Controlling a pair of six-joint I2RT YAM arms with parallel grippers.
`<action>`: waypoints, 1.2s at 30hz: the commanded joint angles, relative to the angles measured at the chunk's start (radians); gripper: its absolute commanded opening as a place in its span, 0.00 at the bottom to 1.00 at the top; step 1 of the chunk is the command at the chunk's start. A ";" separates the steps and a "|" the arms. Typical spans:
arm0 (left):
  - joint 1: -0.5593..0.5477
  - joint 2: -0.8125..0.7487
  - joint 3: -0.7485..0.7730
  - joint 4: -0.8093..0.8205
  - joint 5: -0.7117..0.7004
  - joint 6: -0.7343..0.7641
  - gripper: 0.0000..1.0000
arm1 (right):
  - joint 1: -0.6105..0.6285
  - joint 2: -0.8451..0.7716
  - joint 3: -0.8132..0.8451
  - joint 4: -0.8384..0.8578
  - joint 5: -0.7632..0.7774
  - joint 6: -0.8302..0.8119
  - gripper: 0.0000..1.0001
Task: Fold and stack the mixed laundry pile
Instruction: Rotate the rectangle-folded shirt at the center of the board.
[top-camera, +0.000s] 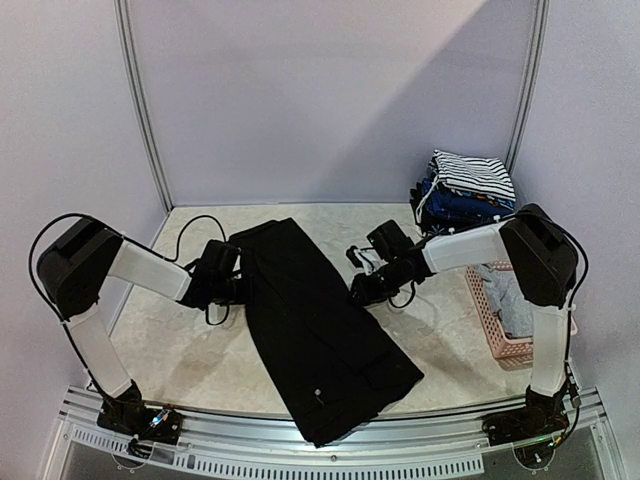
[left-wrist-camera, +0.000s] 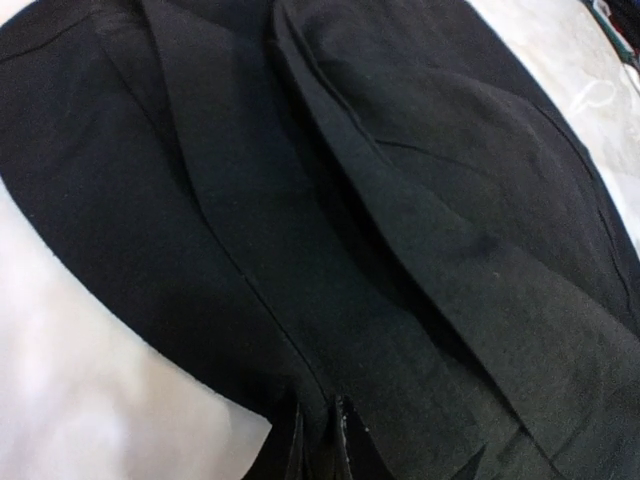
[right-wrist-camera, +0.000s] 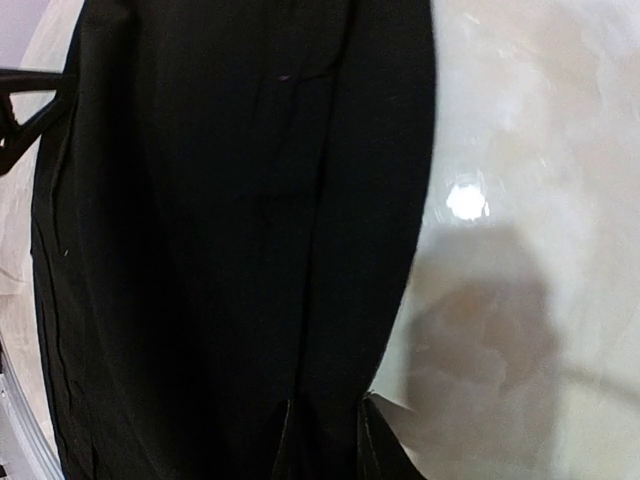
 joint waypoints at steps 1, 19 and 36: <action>-0.011 0.084 0.147 -0.124 0.041 0.058 0.10 | 0.000 -0.035 -0.089 -0.041 0.018 0.066 0.20; -0.012 0.425 0.744 -0.394 0.137 0.142 0.12 | -0.014 -0.122 -0.256 0.159 0.025 0.253 0.15; -0.039 0.041 0.394 -0.404 -0.134 0.218 0.27 | -0.045 -0.209 -0.246 0.045 0.134 0.208 0.20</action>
